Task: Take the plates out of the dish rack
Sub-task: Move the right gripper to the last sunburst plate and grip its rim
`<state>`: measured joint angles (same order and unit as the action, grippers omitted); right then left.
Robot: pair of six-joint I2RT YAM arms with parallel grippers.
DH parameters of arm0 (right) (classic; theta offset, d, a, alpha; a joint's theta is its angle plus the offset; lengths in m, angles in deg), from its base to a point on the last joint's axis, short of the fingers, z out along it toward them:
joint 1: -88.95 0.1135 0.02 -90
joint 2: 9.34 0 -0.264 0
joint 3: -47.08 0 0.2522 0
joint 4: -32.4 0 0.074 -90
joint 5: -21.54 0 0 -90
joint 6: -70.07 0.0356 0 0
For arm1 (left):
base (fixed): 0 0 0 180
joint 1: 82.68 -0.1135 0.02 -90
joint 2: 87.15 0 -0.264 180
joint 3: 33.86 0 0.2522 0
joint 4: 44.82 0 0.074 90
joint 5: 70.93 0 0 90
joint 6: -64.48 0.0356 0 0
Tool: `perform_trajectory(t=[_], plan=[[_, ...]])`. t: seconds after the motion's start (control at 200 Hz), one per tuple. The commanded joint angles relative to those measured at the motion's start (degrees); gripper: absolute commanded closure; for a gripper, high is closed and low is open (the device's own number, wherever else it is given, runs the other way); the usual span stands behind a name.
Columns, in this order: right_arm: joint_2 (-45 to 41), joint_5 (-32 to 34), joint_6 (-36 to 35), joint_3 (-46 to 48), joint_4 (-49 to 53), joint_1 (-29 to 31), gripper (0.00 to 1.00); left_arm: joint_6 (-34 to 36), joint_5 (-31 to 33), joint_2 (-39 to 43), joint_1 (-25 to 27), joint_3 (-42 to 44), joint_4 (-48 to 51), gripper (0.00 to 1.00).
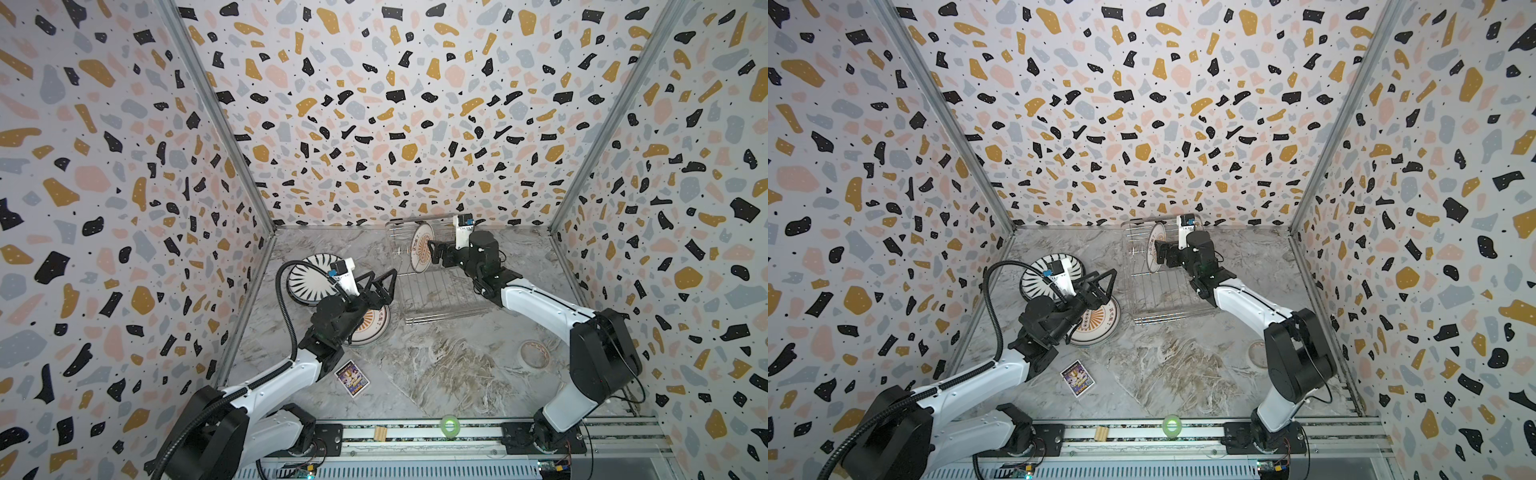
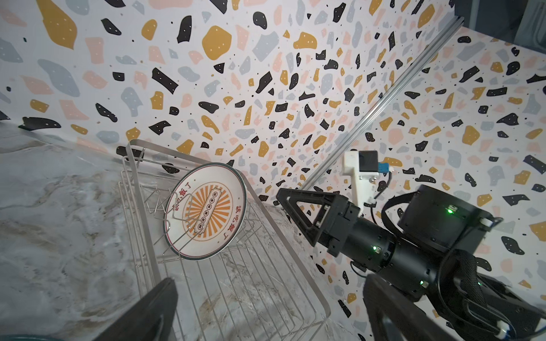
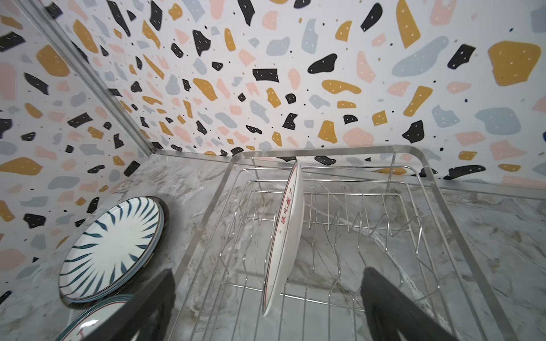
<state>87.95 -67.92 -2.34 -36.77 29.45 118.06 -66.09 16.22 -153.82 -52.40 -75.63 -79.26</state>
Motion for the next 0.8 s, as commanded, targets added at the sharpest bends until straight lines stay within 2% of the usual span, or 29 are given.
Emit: perform_trajectory(t=[0.0, 0.1, 0.21, 0.391, 0.581, 0.796], plan=[[4.6, 5.0, 0.9, -8.4, 6.3, 0.4, 0.04, 2.8, -1.4, -2.3, 0.3, -1.9, -3.8, 0.00], [9.9, 9.6, 0.9, -14.9, 10.6, 0.8, 0.14, 2.9, -1.8, -4.2, 0.6, -2.1, -4.4, 0.00], [13.6, 14.1, 0.4, -19.0, 13.0, 1.7, 0.26, 5.1, 1.7, -4.4, 1.6, -2.4, -1.5, 0.00], [18.3, 18.6, -0.8, -24.6, 16.3, 3.0, 0.53, 6.0, 3.1, -4.6, 1.6, -4.6, 2.3, 0.00], [22.0, 24.2, -1.8, -29.6, 20.0, 4.6, 0.68, 4.9, 3.0, -5.9, 1.6, -5.0, 3.3, 0.00], [25.0, 26.0, -2.2, -33.2, 22.6, 4.9, 0.80, 3.8, 2.6, -6.2, 1.6, -4.8, 3.5, 0.00]])
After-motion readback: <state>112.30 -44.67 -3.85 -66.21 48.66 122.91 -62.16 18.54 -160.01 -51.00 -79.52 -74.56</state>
